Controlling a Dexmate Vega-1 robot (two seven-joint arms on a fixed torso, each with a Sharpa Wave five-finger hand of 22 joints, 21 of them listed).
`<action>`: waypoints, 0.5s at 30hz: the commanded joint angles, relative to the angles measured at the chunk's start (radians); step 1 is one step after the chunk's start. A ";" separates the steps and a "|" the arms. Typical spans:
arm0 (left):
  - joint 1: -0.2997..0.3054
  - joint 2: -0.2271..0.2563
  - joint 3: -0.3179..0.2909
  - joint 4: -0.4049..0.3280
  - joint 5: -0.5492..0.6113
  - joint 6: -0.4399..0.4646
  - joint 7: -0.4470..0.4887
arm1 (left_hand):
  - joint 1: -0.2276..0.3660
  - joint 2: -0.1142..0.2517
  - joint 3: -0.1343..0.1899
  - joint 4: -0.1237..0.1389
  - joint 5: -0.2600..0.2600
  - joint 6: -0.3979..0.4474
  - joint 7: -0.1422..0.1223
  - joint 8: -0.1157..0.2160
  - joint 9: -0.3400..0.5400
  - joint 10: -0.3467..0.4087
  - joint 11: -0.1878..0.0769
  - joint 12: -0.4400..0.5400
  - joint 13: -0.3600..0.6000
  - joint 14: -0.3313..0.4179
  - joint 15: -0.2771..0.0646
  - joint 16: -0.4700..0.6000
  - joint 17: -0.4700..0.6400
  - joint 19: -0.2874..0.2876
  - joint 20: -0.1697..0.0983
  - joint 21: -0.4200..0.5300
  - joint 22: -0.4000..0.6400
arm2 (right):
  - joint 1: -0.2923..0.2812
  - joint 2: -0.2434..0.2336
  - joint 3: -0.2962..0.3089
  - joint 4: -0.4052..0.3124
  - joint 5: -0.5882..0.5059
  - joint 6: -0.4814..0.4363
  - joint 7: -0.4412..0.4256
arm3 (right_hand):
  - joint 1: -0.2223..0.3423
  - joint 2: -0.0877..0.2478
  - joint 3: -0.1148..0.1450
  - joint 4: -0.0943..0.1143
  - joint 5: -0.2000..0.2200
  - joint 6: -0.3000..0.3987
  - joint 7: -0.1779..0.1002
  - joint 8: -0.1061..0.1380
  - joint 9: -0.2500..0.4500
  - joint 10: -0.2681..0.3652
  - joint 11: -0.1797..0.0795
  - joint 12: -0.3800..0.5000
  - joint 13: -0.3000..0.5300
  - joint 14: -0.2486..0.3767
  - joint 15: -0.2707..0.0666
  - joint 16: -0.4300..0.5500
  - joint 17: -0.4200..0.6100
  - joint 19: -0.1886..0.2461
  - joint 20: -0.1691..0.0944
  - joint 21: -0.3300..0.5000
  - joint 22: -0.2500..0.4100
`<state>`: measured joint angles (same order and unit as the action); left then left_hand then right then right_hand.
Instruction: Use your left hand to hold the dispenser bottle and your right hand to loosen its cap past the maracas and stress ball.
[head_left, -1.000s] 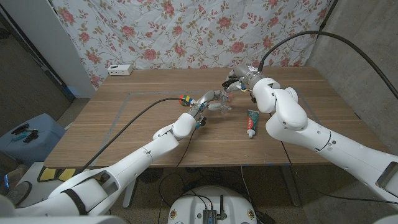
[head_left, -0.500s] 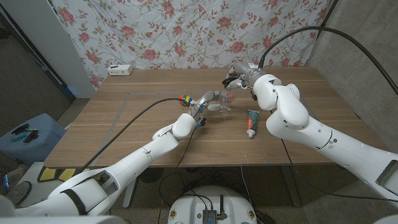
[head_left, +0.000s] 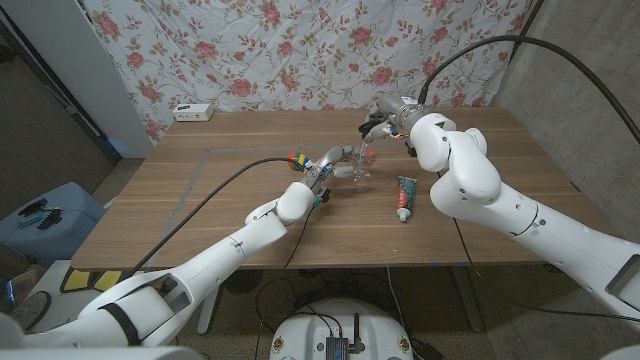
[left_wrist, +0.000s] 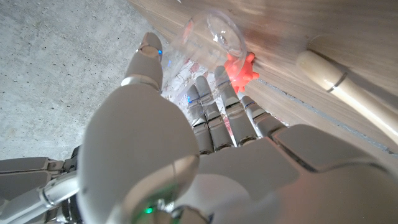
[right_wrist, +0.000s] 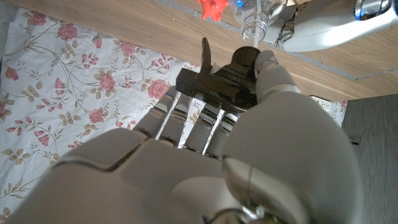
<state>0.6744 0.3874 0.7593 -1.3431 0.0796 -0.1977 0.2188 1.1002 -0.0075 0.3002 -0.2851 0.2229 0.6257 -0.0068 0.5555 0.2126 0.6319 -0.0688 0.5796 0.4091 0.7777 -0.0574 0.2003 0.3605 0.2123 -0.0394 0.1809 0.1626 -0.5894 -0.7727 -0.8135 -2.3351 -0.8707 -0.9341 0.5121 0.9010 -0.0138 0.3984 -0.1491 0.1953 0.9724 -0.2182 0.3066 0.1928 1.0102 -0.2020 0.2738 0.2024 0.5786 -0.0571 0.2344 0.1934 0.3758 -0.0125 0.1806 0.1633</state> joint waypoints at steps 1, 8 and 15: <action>0.003 0.004 -0.003 -0.007 0.000 0.011 0.007 | -0.107 0.120 0.134 0.128 0.001 0.070 -0.035 0.009 0.004 0.066 -0.058 0.006 0.152 0.024 -0.094 0.010 0.003 0.003 -0.041 0.003 0.003 | 0.005 -0.008 0.021 -0.014 0.000 0.011 0.035 | 0.002 0.008 -0.005 0.000 0.003 0.007 0.000 0.000 0.004 0.017 -0.008 -0.002 0.004 -0.002 -0.155 -0.006 0.001 -0.004 0.005 -0.001 -0.001; 0.006 0.008 -0.004 -0.015 0.003 0.022 0.010 | -0.106 0.119 0.133 0.127 0.000 0.070 -0.038 0.009 0.004 0.065 -0.061 0.006 0.152 0.023 -0.094 0.012 0.004 0.003 -0.041 0.003 0.003 | 0.001 -0.013 0.035 -0.025 0.007 0.007 0.043 | 0.003 0.011 -0.007 0.000 0.002 0.009 0.000 -0.002 0.005 0.020 -0.008 -0.006 0.004 -0.002 -0.156 -0.006 0.001 -0.004 0.005 -0.001 -0.001; 0.011 0.015 -0.005 -0.028 0.002 0.035 0.008 | -0.107 0.119 0.133 0.127 -0.001 0.069 -0.039 0.009 0.004 0.066 -0.059 0.007 0.153 0.023 -0.095 0.012 0.003 0.003 -0.041 0.003 0.003 | -0.007 -0.021 0.051 -0.047 0.015 0.000 0.040 | 0.004 0.013 -0.010 0.000 0.002 0.010 0.002 -0.004 0.005 0.021 -0.008 -0.010 0.004 -0.003 -0.156 -0.007 0.001 -0.004 0.004 0.000 -0.001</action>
<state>0.6797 0.3938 0.7559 -1.3554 0.0796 -0.1797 0.2259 1.1002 -0.0075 0.3001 -0.2850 0.2229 0.6257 -0.0068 0.5588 0.2126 0.6327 -0.0697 0.5805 0.4091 0.7778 -0.0575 0.2092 0.3592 0.2123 -0.0394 0.1809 0.1626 -0.5888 -0.7844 -0.7822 -2.3597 -0.8678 -0.9262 0.5455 0.9001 -0.0125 0.3915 -0.1504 0.1930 0.9719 -0.2181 0.3018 0.1935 1.0151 -0.2001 0.2660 0.2026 0.5786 -0.0571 0.2276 0.1932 0.3759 -0.0125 0.1806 0.1633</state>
